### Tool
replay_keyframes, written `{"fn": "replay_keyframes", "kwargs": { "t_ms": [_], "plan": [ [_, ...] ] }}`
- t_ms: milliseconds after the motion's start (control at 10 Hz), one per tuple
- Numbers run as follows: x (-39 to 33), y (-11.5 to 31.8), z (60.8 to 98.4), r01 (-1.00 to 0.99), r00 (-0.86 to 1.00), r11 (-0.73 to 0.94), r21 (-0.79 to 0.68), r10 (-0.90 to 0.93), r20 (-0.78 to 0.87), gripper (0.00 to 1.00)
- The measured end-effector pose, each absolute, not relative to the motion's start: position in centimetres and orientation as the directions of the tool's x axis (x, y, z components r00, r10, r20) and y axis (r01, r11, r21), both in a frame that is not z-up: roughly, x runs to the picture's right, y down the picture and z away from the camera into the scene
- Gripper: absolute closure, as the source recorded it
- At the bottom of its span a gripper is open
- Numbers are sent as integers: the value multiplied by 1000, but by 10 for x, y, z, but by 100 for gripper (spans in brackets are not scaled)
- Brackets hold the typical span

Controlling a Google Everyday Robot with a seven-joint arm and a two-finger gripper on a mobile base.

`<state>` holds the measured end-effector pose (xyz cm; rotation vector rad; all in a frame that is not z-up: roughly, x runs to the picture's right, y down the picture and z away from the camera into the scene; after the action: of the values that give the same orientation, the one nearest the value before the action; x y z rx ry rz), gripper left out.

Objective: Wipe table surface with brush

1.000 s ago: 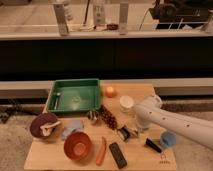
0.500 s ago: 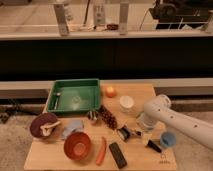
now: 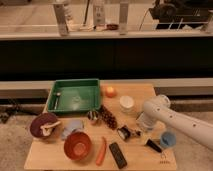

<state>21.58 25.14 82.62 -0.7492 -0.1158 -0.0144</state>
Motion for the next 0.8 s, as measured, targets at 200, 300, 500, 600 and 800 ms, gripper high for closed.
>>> {"fn": "replay_keyframes", "kwargs": {
  "t_ms": [200, 300, 500, 600, 800],
  "plan": [
    [214, 249, 828, 43, 997, 737, -675, 16, 82, 65],
    [214, 249, 827, 42, 997, 737, -675, 18, 81, 70],
    [214, 250, 827, 44, 996, 735, -677, 16, 82, 78],
    [214, 251, 827, 44, 997, 733, -679, 16, 82, 78],
    [211, 249, 822, 57, 997, 744, -665, -4, 82, 78]
  ]
}}
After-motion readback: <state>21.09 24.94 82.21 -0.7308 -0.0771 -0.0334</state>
